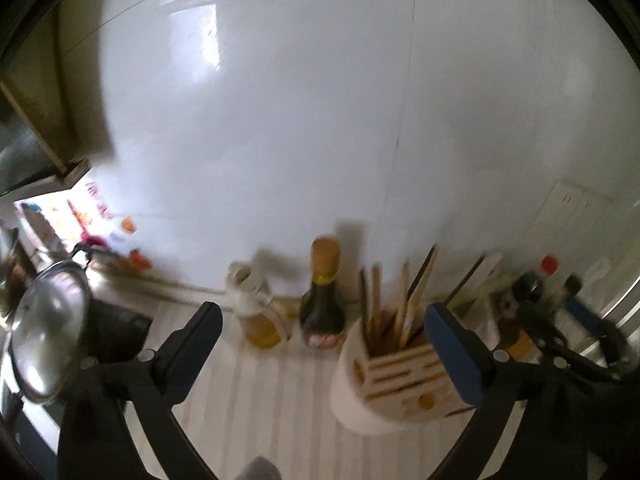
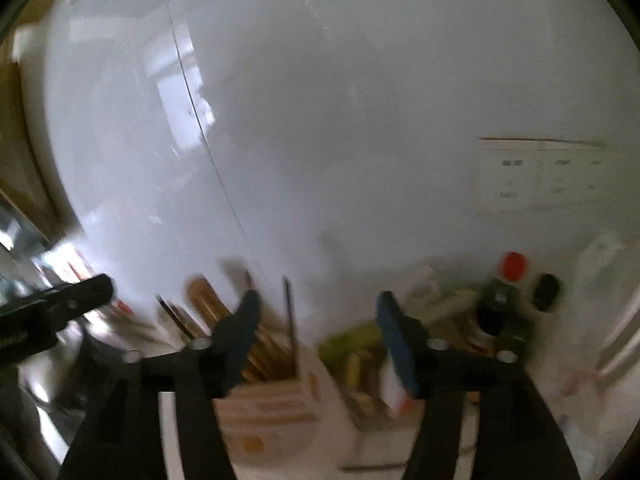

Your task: Organize utensils

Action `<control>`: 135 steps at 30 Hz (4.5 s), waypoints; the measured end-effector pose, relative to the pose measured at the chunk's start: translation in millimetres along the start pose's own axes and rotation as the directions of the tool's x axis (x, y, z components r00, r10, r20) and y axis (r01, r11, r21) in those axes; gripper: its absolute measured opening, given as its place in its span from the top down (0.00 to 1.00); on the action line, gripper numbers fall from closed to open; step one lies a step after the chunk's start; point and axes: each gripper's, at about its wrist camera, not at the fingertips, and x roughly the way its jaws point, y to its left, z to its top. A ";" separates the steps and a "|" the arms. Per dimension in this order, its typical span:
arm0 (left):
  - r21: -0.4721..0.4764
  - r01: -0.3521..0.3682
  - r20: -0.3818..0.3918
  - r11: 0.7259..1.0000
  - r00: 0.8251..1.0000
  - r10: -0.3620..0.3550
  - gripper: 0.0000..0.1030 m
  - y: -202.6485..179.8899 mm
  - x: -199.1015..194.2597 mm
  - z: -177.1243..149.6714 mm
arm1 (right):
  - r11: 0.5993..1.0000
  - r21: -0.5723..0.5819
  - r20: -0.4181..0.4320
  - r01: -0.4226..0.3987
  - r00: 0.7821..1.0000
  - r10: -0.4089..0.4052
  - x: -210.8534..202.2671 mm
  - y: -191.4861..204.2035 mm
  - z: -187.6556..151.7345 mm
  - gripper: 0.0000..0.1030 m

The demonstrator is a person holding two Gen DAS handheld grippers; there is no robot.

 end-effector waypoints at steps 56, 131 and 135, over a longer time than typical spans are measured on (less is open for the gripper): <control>-0.020 -0.059 0.173 0.998 0.983 0.062 0.00 9.7 -321.0 -180.5 | 0.977 -0.071 0.150 0.199 0.971 -0.187 -406.0 48.5 -127.3 0.00; -0.044 -0.088 0.182 0.995 0.979 0.094 0.00 -12.9 -298.3 -149.3 | 0.984 -0.083 0.158 0.158 0.977 -0.144 -364.0 34.5 -89.4 0.00; -0.045 -0.089 0.183 0.995 0.978 0.096 0.00 -13.8 -300.1 -149.9 | 0.984 -0.081 0.158 0.157 0.977 -0.143 -364.1 34.3 -89.2 0.00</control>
